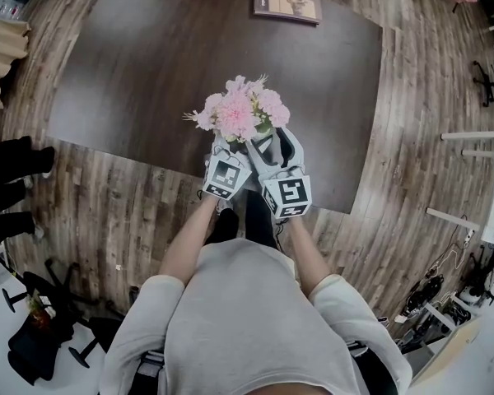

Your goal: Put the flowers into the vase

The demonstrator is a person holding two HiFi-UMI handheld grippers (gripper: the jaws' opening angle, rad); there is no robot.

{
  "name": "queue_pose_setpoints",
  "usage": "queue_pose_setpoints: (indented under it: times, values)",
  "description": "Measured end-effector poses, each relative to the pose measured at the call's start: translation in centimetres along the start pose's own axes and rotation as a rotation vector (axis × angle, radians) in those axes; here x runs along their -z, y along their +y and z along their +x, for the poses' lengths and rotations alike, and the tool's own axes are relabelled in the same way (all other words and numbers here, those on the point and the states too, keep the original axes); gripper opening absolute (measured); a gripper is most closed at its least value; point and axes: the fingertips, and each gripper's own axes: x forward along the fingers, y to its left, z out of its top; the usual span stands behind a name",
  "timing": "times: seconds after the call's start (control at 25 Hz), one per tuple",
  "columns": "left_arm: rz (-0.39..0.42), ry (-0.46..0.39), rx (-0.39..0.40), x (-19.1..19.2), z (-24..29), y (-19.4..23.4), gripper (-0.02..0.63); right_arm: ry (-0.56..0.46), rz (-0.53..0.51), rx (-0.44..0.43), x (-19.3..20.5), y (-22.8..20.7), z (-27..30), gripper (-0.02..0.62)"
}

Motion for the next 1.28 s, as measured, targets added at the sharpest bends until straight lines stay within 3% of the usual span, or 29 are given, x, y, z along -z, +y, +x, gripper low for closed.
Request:
queue_pose_setpoints:
  times: [0.2,1.28]
  values:
    - [0.003,-0.009,-0.001,-0.1,0.0,0.1,0.336,0.039,0.047,-0.019,1.6,-0.1,0.4,0.313]
    - [-0.015,0.028,-0.014,2.1,-2.5,-0.5,0.362,0.063,0.046,0.009,1.7,-0.6,0.3,0.321]
